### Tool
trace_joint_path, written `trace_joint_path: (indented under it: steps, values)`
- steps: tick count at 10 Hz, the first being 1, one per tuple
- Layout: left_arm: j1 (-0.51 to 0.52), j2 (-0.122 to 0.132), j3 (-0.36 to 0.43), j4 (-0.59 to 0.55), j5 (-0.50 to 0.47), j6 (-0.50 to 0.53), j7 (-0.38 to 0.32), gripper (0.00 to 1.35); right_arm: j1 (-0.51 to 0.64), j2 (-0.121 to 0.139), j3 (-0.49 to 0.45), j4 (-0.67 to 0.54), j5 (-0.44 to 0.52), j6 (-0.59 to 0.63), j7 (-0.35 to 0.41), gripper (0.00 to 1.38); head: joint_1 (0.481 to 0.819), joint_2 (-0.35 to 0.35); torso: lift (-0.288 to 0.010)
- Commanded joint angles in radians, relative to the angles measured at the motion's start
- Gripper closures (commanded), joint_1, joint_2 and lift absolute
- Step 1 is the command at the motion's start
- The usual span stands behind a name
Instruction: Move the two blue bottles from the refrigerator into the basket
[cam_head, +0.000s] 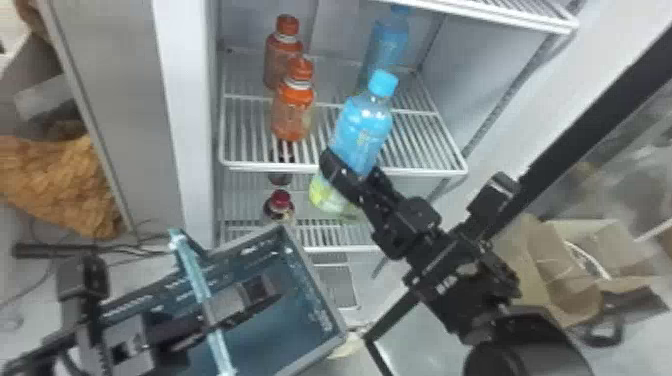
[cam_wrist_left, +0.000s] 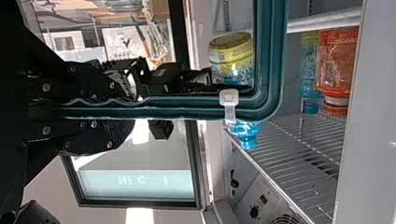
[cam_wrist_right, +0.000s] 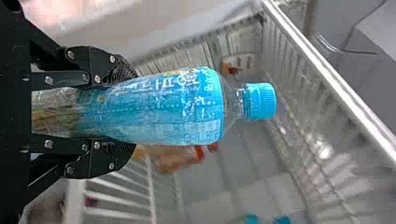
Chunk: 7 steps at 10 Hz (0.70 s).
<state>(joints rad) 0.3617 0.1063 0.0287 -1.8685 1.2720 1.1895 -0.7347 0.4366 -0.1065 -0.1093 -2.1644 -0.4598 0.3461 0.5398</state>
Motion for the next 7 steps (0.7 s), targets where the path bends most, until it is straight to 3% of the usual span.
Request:
trace_joint_path:
  steps: [1,7]
  values:
    - [-0.003,0.0,-0.003,0.004,0.0,0.001,0.0,1.2,0.017,-0.007,0.03,-0.011,-0.021,0.049,0.009,1.27,0.695,-0.253,-0.01]
    - [-0.006,-0.004,-0.005,0.007,0.004,0.001,0.0,1.2,0.091,-0.041,0.085,-0.061,-0.087,0.258,0.071,1.27,0.695,-0.177,-0.01]
